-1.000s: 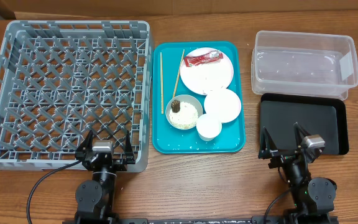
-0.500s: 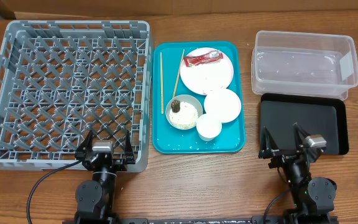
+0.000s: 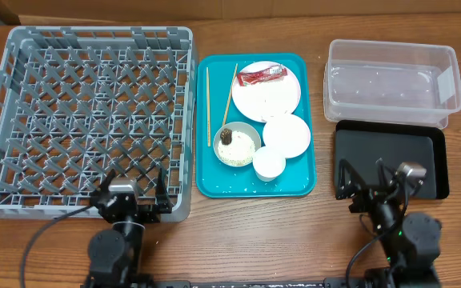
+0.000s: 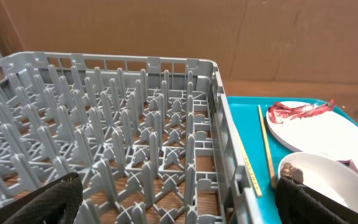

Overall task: Sort waste into correct bins and load items into the dishwasher
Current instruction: 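Move the right gripper over the white plate on the teal tray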

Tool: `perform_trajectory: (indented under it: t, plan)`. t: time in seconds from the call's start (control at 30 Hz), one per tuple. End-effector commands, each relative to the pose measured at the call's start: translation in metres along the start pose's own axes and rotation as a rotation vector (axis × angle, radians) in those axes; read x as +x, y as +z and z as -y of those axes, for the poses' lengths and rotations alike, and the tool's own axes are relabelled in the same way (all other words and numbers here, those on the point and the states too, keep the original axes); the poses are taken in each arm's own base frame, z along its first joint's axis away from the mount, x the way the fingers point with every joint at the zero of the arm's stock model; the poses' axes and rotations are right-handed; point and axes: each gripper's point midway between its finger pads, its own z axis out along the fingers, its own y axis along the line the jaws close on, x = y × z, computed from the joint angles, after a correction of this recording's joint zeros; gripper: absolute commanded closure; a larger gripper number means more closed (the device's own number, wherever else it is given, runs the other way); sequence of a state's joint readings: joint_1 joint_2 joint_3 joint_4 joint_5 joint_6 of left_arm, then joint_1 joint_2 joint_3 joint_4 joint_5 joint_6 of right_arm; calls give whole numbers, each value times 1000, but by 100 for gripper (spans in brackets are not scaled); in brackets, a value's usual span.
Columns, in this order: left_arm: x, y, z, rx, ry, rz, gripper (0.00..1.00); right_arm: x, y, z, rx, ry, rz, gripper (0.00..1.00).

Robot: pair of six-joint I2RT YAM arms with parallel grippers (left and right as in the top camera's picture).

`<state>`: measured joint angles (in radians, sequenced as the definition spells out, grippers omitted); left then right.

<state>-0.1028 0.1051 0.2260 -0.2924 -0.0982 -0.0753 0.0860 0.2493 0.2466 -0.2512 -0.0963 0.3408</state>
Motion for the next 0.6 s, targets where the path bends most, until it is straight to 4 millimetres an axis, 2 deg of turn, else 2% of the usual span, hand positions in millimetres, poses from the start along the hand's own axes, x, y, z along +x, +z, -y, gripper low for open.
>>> perform_trajectory:
  t: [0.0, 0.2, 0.4, 0.57]
  plan:
    - [-33, -4, 0, -13, -14, -19, 0, -26, 3, -12, 10, 14, -31, 0]
    - [-55, 15, 16, 43, -1, -238, 0, -38, 24, -24, 53, 21, -259, 0]
    - [-55, 29, 27, 70, 2, -556, 0, -44, 37, -27, 141, -23, -562, 0]
    - [-51, 32, 27, 52, 9, -747, 0, -51, 53, -29, 174, -28, -677, 0]
